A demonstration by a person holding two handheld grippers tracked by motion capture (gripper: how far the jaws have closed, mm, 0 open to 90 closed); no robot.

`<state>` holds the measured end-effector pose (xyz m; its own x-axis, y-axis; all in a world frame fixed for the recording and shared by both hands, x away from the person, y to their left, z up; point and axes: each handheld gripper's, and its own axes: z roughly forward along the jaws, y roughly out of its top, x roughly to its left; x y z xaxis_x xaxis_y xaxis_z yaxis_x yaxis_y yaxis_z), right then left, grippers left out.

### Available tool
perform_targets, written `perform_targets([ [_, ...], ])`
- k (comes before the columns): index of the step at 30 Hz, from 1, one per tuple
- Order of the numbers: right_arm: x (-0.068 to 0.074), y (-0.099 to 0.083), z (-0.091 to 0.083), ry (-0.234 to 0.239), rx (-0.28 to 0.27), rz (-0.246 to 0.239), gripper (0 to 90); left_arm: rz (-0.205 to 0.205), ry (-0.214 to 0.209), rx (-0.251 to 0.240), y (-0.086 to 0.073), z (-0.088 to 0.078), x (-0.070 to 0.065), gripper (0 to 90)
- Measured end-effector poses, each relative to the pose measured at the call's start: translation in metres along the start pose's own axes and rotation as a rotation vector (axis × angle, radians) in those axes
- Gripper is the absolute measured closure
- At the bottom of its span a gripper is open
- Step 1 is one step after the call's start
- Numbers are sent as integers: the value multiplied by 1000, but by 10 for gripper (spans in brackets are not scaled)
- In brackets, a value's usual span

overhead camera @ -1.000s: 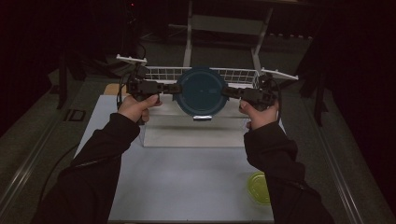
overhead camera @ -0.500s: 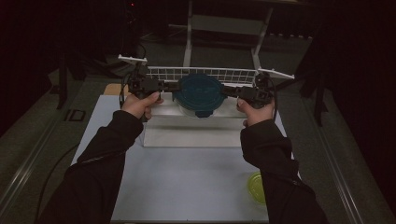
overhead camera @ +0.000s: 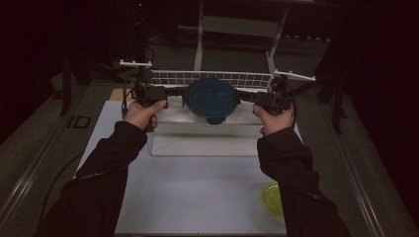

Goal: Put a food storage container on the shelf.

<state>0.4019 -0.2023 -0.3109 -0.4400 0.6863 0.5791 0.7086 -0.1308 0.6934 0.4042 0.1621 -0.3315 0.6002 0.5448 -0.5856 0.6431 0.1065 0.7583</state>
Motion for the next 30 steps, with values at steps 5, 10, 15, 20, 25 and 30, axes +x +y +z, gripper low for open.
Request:
perform_targets([
  [5,10,-6,-12,5,1,-59,605,79,-39,-25,-12,-10,-9,249],
  [10,19,-16,-22,51,16,-84,617,130,-37,-14,-31,-15,-21,97],
  [15,28,-29,-29,71,26,-118,644,204,7,-13,-54,-22,-34,8],
  [20,37,-44,-31,78,48,-164,678,280,45,-36,-80,-29,-41,8],
  [25,38,-56,-30,91,62,-171,743,349,88,-46,-102,-41,-45,8],
  [30,40,-64,-24,103,104,-196,897,407,119,-21,-126,-46,-46,8],
])
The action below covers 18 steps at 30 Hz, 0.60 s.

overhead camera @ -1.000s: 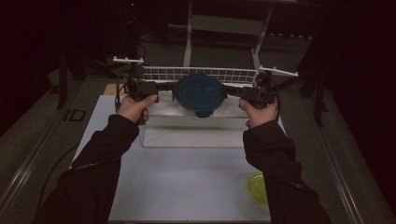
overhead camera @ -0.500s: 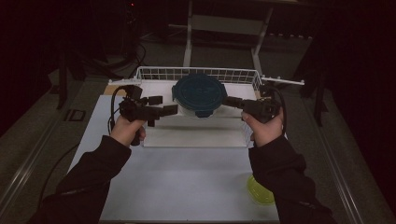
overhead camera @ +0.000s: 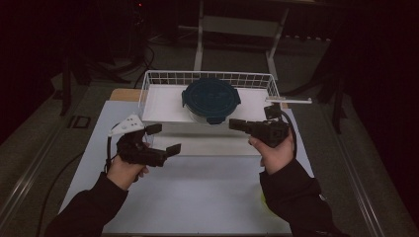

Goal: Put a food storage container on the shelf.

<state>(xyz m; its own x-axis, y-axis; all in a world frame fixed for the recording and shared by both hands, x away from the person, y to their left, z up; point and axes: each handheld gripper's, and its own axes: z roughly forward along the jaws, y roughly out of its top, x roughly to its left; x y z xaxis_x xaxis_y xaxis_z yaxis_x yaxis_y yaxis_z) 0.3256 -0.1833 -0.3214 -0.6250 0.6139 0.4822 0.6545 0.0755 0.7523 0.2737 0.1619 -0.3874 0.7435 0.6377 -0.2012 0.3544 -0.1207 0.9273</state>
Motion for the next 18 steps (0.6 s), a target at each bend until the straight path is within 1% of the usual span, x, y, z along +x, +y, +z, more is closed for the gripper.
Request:
perform_targets([
  [3,3,-2,7,-3,17,-16,899,7,2,14,-15,-1,-2,8],
  [4,4,-2,10,-6,19,-19,899,3,2,19,-20,0,-2,8],
  [7,4,0,16,-2,24,-15,899,-26,1,24,-35,1,-1,8],
  [8,4,0,18,6,31,-13,899,-38,1,24,-40,1,0,8],
  [10,6,0,22,8,34,-16,899,-55,-2,17,-50,1,1,8],
  [12,7,1,27,9,39,-18,900,-49,17,15,-59,2,0,8],
  [13,7,1,29,15,40,-15,899,-48,20,11,-62,2,0,8],
  [14,8,2,31,18,44,-13,899,-48,20,11,-62,2,0,8],
  [15,9,3,32,19,41,-13,900,-51,21,5,-69,2,-1,8],
  [18,12,6,36,18,36,-23,899,-66,-3,-18,-79,3,0,8],
])
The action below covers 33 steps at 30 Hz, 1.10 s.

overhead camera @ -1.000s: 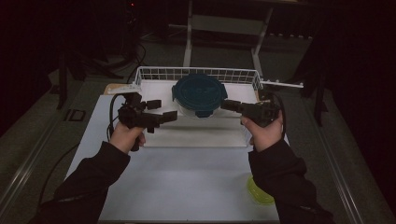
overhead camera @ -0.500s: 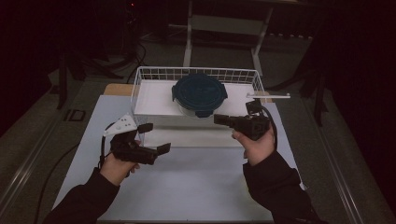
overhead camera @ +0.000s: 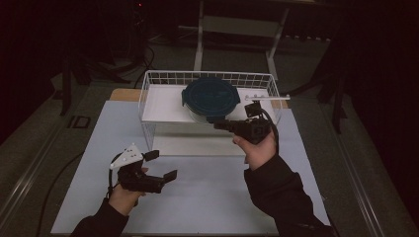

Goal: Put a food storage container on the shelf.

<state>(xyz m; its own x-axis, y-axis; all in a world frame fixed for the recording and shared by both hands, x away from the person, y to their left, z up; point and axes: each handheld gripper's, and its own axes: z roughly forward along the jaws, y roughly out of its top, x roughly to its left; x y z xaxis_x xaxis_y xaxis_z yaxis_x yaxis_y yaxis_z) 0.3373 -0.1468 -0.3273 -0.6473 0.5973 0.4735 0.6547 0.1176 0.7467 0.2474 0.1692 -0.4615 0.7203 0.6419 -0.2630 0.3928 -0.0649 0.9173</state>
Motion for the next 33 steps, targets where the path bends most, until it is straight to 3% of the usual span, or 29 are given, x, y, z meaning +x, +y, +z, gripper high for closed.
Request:
perform_targets([
  [6,2,7,5,-11,-9,-6,900,-9,3,5,-14,3,1,8],
  [10,-4,11,10,-15,-10,6,900,5,6,20,-20,6,1,8],
  [19,-18,15,19,-48,-1,49,899,24,8,17,-21,7,1,8],
  [25,-19,14,23,-28,-3,56,897,49,18,24,-22,7,0,8],
  [30,-17,6,18,-27,-3,33,792,69,11,30,-19,3,-4,8],
  [33,-16,1,13,-39,-6,12,649,87,11,36,-19,-1,-7,8],
])
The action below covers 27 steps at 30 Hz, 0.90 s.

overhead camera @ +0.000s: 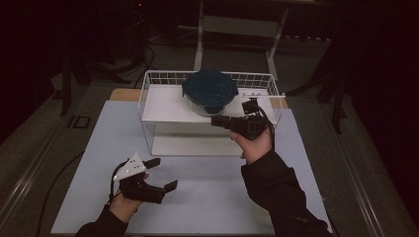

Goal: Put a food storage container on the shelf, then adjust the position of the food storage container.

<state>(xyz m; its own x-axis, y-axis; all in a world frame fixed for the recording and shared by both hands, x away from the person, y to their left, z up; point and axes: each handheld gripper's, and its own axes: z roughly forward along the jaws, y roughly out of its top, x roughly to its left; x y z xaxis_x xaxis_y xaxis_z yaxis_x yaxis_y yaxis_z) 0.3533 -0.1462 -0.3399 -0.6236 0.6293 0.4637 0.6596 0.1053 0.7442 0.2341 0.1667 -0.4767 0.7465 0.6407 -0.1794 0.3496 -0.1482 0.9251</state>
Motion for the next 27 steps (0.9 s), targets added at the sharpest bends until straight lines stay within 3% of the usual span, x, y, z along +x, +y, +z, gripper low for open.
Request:
perform_targets([
  [3,0,-4,-4,-5,-6,-14,564,25,-4,9,-2,-4,-3,8],
  [4,1,-8,-7,-5,-8,-28,454,28,-5,11,-3,-5,-4,9],
  [7,1,-15,-12,-6,-21,-55,345,26,-12,13,-6,-9,-4,8],
  [8,1,-15,-12,-6,-21,-55,345,26,-12,13,-6,-9,-4,8],
  [11,-1,-24,-16,31,-12,-89,215,19,-19,16,-9,-12,-5,8],
  [13,-3,-30,-19,48,-12,-93,201,18,-22,13,-10,-13,-5,8],
  [17,-7,-40,-25,56,-35,-148,201,12,-24,4,-12,-14,-5,8],
  [22,-9,-55,-36,5,-57,-222,189,4,-29,-1,-13,-11,-4,8],
  [27,-12,-67,-46,-10,-51,-252,137,12,-31,2,-15,-10,-6,8],
])
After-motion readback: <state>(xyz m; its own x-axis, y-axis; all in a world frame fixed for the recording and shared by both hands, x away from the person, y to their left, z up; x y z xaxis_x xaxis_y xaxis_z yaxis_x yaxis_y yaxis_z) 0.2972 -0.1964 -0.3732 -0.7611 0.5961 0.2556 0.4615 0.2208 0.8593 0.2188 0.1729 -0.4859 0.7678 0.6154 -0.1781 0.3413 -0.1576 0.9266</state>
